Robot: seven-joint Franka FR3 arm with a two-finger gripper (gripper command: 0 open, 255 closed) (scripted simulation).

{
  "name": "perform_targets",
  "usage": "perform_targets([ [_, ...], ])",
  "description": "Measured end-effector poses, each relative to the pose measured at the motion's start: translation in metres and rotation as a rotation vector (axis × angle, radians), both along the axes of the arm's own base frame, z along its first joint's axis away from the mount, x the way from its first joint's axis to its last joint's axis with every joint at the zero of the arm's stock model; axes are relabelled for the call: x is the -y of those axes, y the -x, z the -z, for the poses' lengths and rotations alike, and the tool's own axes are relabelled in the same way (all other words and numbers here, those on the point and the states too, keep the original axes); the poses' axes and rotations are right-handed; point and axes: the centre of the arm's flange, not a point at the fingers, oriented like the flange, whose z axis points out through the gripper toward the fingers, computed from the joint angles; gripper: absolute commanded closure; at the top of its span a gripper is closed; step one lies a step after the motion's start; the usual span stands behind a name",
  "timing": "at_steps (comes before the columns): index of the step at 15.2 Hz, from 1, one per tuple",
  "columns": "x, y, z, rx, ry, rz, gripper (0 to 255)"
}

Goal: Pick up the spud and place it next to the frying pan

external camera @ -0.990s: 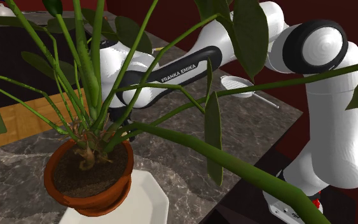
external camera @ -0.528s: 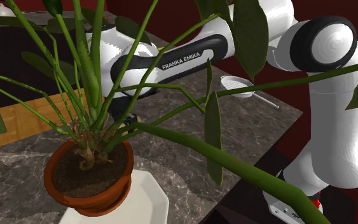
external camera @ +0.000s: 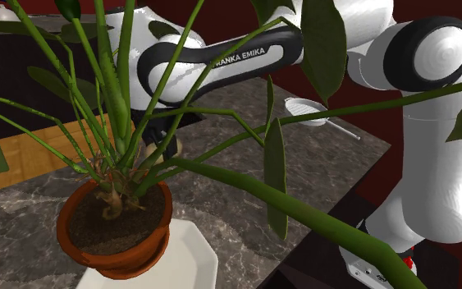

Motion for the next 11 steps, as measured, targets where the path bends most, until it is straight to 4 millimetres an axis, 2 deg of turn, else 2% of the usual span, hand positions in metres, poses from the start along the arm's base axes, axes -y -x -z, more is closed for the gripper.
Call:
perform_targets([
  [7,-0.001,-0.001,-0.036,0.0,0.0,0.0,255],
  [9,0.014,0.002,-0.042,0.0,0.0,0.0,255],
  [11,0.038,0.002,-0.044,0.0,0.0,0.0,255],
])
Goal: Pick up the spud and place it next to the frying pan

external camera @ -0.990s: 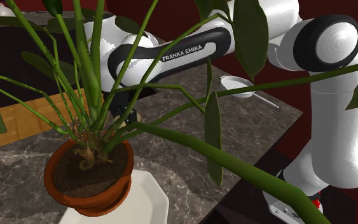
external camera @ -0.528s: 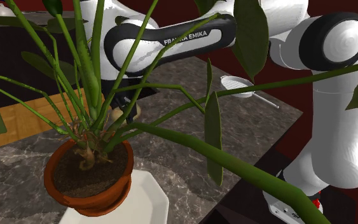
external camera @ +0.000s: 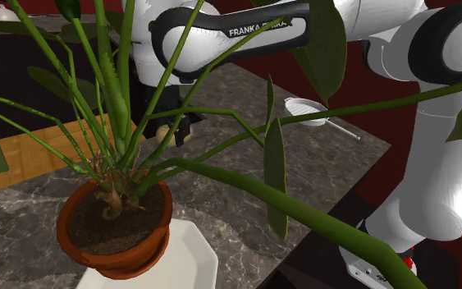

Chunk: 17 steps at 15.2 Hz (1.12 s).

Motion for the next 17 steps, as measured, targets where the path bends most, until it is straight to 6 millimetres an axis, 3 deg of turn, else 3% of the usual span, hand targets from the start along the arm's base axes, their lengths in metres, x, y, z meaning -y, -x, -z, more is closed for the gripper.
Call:
perform_targets([
  [17,0.223,0.016,0.002,0.0,0.001,0.002,255],
])
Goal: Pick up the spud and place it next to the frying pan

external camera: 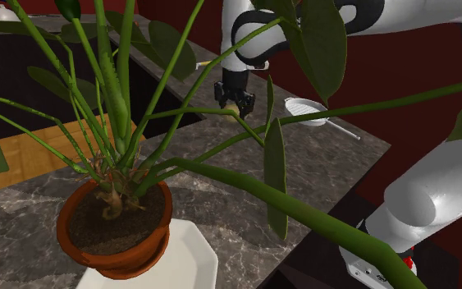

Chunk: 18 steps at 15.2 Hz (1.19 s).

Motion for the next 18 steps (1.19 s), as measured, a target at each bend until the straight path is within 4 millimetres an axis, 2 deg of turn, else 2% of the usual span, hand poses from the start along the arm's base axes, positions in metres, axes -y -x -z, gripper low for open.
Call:
perform_targets([
  [11,0.147,0.005,-0.001,0.0,-0.001,0.0,255],
  [16,0.212,0.013,-0.003,0.0,-0.001,0.0,255],
  [18,0.222,0.014,0.004,0.0,-0.001,0.0,255],
])
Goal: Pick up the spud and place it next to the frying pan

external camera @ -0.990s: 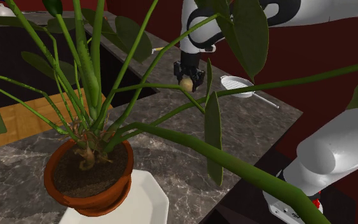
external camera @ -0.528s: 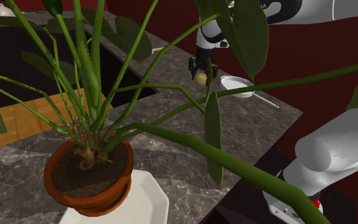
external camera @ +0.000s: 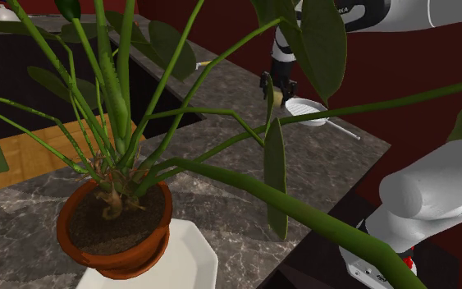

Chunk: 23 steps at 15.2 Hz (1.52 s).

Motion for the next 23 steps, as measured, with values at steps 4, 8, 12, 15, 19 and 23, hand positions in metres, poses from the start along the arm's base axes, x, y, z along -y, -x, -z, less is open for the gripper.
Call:
perform_targets([
  [4,0.004,-0.001,0.02,-0.001,0.0,-0.001,255],
  [8,0.002,-0.001,0.042,0.0,0.0,-0.001,255],
  [12,0.002,-0.001,0.063,-0.001,0.0,-0.001,255],
  [15,0.003,-0.001,0.077,0.0,0.0,-0.001,255],
  [19,0.003,-0.002,0.099,0.002,0.001,-0.001,255],
  [23,0.002,-0.003,0.111,0.008,0.003,-0.003,255],
])
